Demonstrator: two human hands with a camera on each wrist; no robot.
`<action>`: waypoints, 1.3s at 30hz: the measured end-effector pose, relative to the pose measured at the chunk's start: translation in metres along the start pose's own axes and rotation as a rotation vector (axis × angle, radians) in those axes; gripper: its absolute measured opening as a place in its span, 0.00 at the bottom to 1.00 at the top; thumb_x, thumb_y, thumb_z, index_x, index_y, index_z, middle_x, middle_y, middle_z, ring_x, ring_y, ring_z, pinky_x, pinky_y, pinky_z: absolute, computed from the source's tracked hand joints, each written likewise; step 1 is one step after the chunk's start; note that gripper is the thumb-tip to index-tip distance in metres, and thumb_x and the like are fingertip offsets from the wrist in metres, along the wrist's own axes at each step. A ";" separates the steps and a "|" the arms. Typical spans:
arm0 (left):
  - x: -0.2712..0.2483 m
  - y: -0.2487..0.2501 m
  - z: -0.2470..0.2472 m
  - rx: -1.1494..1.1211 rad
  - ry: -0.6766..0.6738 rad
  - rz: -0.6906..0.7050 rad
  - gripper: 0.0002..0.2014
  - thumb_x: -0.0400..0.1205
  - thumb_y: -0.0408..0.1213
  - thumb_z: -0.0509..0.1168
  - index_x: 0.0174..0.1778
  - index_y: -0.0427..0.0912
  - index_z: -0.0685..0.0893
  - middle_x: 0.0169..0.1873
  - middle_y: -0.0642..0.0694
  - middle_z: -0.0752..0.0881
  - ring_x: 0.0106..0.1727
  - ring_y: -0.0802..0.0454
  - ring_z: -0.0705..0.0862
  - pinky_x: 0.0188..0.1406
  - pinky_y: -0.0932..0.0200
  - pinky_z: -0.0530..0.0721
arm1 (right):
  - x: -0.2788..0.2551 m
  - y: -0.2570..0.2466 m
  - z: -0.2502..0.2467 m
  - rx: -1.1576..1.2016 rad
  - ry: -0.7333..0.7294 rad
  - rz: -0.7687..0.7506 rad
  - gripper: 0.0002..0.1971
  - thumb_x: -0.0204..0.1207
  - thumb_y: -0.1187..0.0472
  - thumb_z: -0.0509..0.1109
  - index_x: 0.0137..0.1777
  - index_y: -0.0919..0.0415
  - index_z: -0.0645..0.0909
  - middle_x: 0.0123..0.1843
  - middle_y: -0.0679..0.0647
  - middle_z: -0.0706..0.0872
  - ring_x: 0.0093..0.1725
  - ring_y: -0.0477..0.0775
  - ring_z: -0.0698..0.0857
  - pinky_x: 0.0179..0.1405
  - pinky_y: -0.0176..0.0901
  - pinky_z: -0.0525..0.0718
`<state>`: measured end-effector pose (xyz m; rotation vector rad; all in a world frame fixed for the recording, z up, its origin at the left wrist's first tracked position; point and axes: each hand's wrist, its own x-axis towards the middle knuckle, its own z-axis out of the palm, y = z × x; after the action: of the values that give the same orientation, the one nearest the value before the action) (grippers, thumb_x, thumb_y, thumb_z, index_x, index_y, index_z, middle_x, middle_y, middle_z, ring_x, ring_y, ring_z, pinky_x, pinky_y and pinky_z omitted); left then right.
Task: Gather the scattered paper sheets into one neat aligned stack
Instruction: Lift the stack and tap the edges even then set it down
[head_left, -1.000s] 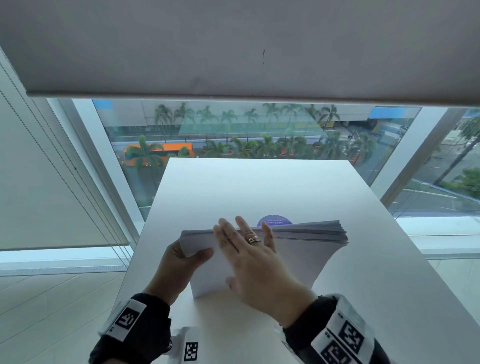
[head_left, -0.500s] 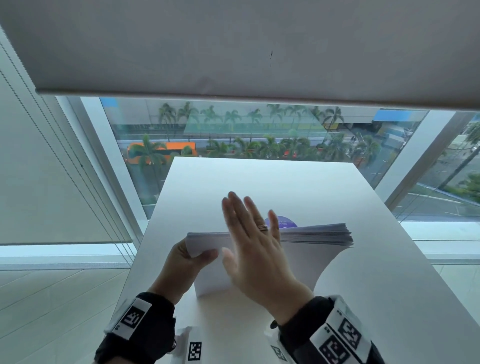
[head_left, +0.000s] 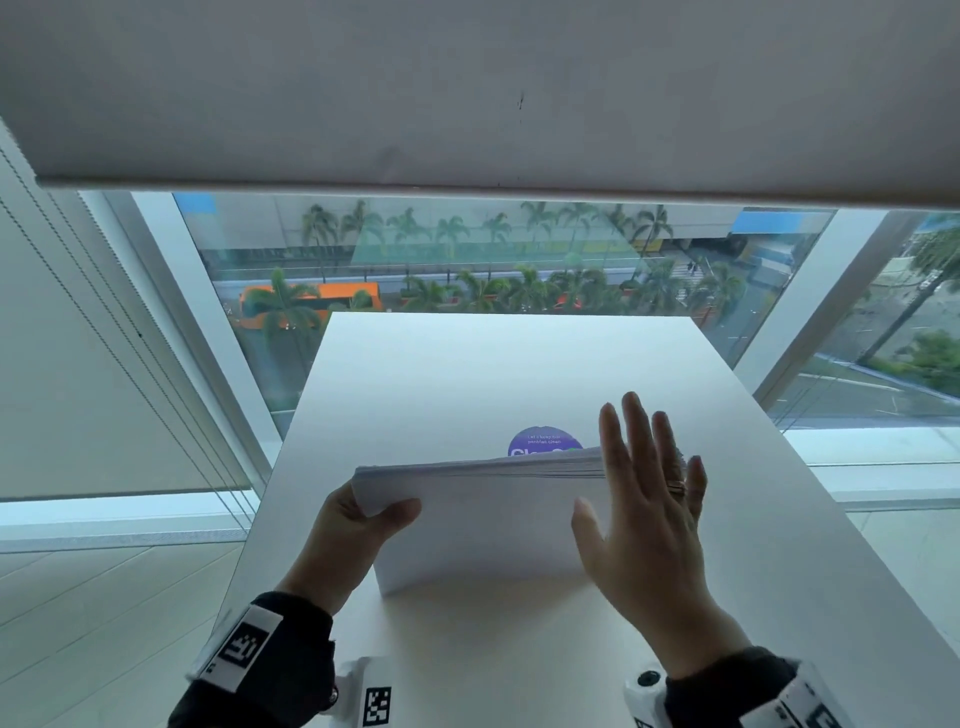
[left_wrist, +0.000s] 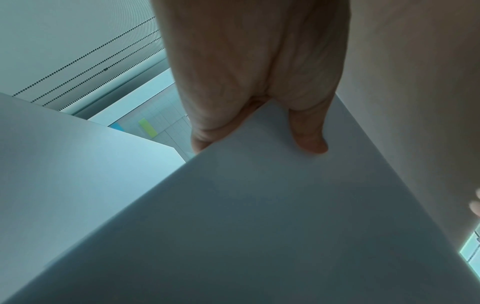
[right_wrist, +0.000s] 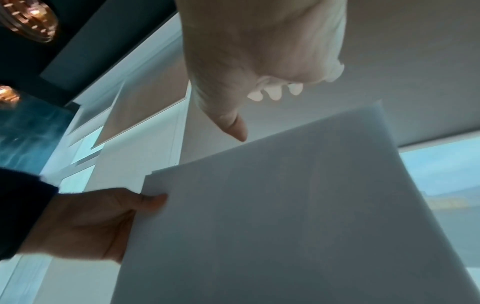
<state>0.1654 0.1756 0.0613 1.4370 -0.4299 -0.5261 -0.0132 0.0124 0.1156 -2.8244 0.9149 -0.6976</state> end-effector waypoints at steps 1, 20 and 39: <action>-0.001 0.000 0.000 0.011 0.000 -0.002 0.10 0.72 0.20 0.71 0.40 0.40 0.88 0.30 0.55 0.92 0.34 0.63 0.88 0.37 0.72 0.84 | 0.000 0.004 0.000 -0.012 -0.026 -0.004 0.47 0.62 0.56 0.72 0.81 0.51 0.52 0.83 0.51 0.59 0.82 0.57 0.59 0.71 0.72 0.62; -0.007 0.002 0.000 0.003 -0.024 0.004 0.14 0.74 0.16 0.66 0.38 0.40 0.88 0.28 0.54 0.92 0.32 0.64 0.88 0.35 0.73 0.84 | 0.007 0.045 -0.031 0.017 -0.305 0.120 0.40 0.72 0.56 0.59 0.82 0.44 0.46 0.83 0.37 0.44 0.84 0.45 0.44 0.79 0.64 0.44; -0.007 -0.002 -0.001 0.017 -0.011 -0.011 0.08 0.74 0.18 0.68 0.43 0.33 0.87 0.29 0.53 0.92 0.32 0.63 0.87 0.34 0.73 0.84 | -0.005 0.028 -0.030 -0.026 -0.387 -0.060 0.53 0.60 0.28 0.49 0.82 0.52 0.36 0.81 0.40 0.34 0.83 0.49 0.37 0.76 0.60 0.40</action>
<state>0.1597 0.1805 0.0598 1.4540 -0.4363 -0.5405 -0.0453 -0.0059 0.1340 -2.8669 0.7777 -0.1299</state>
